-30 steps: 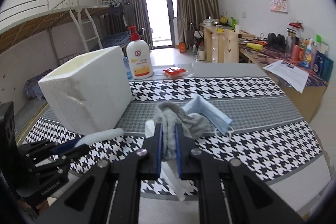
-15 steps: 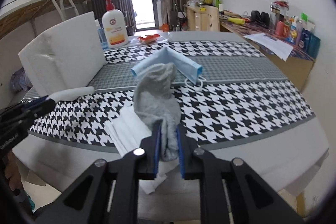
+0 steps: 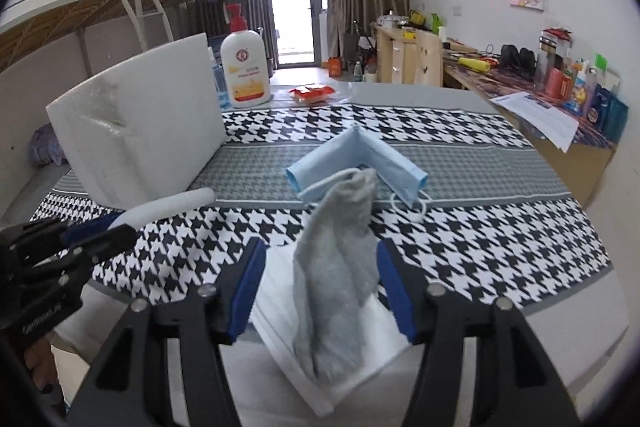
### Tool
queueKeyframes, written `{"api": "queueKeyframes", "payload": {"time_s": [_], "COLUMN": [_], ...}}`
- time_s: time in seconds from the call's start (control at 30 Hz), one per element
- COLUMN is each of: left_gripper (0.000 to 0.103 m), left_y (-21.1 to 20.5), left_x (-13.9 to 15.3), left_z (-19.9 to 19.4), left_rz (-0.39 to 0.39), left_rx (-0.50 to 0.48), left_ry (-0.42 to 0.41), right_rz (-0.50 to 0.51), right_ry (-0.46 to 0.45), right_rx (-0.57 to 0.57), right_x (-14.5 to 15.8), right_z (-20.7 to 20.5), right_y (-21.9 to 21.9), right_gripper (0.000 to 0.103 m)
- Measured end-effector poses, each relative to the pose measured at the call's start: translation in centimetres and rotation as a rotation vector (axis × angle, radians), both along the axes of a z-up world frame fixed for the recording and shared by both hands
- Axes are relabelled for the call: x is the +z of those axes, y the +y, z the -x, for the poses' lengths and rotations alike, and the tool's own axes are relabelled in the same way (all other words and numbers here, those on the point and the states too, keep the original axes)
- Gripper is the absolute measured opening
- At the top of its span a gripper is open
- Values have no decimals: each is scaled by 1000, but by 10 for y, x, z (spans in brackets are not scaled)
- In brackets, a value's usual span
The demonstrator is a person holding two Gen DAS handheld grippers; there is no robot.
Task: Organize soft objects
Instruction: 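Lift the grey sock with the right tool while the left tool holds the cylinder, then carry the sock with right tool while left tool carries cylinder toward the foam box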
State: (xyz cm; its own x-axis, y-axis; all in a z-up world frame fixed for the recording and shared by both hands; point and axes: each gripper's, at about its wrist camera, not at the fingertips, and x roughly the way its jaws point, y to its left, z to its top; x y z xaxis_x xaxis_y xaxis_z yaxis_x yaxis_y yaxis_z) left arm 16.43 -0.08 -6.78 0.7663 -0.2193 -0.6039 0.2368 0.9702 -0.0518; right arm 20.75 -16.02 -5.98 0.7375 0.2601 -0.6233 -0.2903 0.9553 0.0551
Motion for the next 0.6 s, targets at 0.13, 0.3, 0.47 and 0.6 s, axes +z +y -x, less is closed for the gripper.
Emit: {"api": "queueKeyframes", "payload": {"time_s": [0.13, 0.3, 0.47, 0.6], "left_gripper": [20, 20, 20, 20], "left_y": [0, -2, -3, 0], "left_x": [-2, -6, -7, -4], "left_z": [-5, -11, -15, -12], "left_rz": [1, 4, 3, 3], "left_rx": [1, -5, -9, -2], "left_ry": [8, 17, 20, 6], "right_rz": [-4, -19, -74, -97], "right_ry": [45, 90, 127, 112], "right_rx": [-3, -43, -47, -54], "right_x": [-9, -19, -22, -14], "right_z": [-14, -26, -31, -26], "right_y": [4, -3, -9, -12], "right_gripper": [62, 37, 9, 9]}}
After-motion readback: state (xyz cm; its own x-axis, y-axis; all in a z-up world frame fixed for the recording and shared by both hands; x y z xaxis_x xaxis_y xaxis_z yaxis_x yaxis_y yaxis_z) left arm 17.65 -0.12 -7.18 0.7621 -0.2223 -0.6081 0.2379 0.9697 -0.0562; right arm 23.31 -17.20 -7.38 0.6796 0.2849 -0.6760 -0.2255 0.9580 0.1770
